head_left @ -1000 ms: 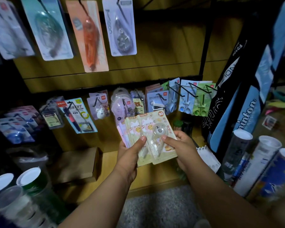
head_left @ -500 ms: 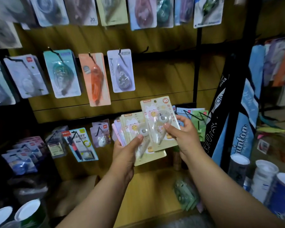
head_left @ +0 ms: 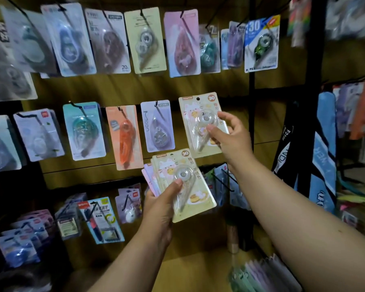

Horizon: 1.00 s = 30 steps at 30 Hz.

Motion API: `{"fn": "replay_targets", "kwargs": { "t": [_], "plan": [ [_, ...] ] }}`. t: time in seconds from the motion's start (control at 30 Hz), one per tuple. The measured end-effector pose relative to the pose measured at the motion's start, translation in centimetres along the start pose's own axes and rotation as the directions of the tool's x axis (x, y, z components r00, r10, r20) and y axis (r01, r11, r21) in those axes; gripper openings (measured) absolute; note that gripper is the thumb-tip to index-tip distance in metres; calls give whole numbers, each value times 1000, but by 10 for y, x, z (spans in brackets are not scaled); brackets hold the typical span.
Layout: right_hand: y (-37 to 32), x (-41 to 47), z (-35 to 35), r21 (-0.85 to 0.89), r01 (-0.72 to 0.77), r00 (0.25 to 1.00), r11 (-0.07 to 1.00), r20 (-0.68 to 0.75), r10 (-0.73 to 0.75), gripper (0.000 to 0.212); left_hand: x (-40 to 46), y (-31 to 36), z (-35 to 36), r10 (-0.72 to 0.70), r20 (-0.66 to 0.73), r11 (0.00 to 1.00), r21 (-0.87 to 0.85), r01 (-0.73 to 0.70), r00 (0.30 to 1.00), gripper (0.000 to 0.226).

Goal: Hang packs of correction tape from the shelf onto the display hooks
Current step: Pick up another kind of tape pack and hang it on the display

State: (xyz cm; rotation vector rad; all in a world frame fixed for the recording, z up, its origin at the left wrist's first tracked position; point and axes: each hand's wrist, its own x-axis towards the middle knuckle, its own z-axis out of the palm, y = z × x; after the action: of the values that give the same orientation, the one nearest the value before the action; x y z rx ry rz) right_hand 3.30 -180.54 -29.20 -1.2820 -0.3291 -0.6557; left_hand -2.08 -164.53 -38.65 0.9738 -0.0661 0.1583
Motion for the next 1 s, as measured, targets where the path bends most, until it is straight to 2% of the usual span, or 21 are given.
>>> {"fn": "replay_targets", "kwargs": {
  "t": [0.1, 0.33, 0.53, 0.67, 1.0],
  "plan": [
    [2, 14, 7, -22, -5, 1000, 1000, 0, 5, 43, 2, 3, 0, -7, -14, 1000, -3, 7, 1000, 67],
    [4, 29, 18, -87, -10, 1000, 996, -6, 9, 43, 3, 8, -1, -25, -6, 999, -32, 25, 1000, 64],
    [7, 25, 23, -85, -21, 1000, 996, -21, 19, 42, 0, 11, -5, -25, 3, 996, -84, 25, 1000, 44],
    [7, 16, 24, -114, -3, 998, 993, -67, -4, 45, -3, 12, -6, -29, 15, 997, -72, 30, 999, 54],
    [3, 13, 32, -145, 5, 989, 989, -148, -27, 44, -5, 13, -10, -30, 19, 998, -58, 31, 999, 62]
  ]
}}
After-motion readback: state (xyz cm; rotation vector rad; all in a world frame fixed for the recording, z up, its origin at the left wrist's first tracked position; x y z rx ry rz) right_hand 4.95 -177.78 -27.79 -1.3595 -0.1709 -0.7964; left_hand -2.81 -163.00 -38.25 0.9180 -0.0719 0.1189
